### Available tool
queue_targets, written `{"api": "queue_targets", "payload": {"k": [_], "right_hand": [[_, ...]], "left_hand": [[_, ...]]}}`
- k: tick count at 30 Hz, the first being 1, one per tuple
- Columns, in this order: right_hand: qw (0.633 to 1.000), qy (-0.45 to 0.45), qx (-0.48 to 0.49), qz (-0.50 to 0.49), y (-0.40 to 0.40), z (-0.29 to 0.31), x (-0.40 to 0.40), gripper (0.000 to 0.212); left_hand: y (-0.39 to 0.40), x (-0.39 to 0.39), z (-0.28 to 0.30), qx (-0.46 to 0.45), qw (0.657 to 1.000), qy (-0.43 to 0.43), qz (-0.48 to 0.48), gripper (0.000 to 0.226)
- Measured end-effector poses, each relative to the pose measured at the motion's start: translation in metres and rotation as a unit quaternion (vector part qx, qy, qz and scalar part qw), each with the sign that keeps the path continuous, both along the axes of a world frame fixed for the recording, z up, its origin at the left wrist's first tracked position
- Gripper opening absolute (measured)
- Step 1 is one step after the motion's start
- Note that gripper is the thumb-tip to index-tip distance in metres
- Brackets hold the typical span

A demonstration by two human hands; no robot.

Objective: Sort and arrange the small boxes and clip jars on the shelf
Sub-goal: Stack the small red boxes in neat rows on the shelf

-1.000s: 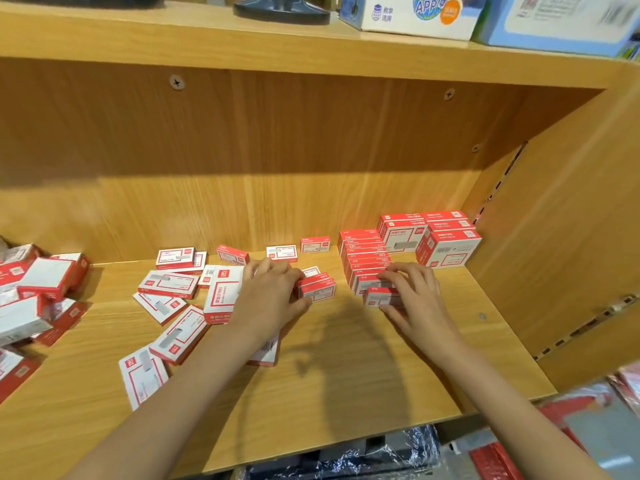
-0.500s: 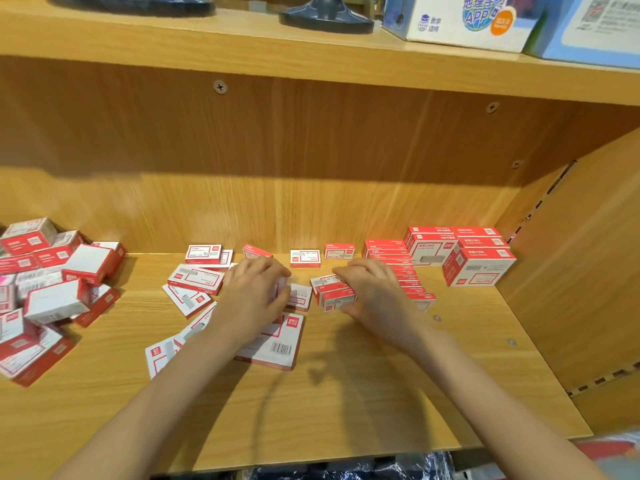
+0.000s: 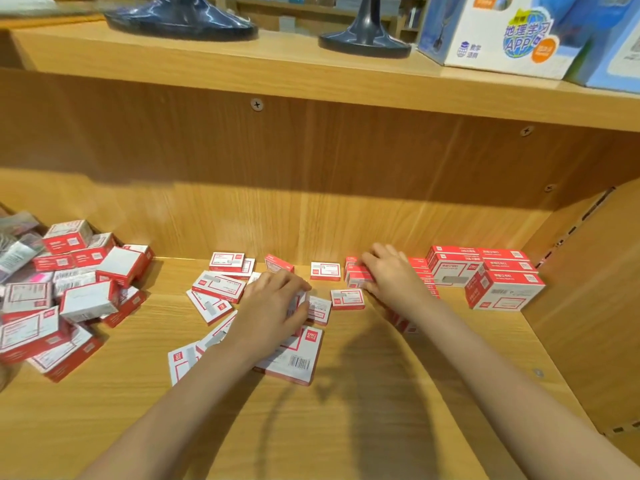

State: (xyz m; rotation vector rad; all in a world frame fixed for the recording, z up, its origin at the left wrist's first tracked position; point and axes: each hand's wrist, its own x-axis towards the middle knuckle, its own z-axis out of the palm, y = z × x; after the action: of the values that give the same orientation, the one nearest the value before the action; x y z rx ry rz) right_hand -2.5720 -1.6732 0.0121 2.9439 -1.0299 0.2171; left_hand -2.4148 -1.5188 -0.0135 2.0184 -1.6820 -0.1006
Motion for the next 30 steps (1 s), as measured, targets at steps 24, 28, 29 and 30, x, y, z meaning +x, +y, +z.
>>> {"api": "queue_targets", "payload": {"k": [24,28,29,30], "right_hand": [[0.992,-0.042,-0.063,0.104,0.009,-0.022,-0.002,0.029],[0.99,-0.062,-0.058,0.111,0.007,-0.019,-0.005,0.021],[0.989,-0.086,-0.044,0.113,0.009,-0.018,-0.005,0.018],[0.986,-0.121,0.0,0.112,0.014,-0.015,-0.004,0.016]], "left_hand": [[0.021,0.065,0.015,0.164,0.964,0.191,-0.085,0.086],[0.023,0.062,0.013,0.119,0.964,0.233,-0.045,0.088],[0.024,0.06,0.012,0.101,0.964,0.244,-0.036,0.089],[0.026,0.057,0.012,0.078,0.963,0.255,-0.027,0.091]]}}
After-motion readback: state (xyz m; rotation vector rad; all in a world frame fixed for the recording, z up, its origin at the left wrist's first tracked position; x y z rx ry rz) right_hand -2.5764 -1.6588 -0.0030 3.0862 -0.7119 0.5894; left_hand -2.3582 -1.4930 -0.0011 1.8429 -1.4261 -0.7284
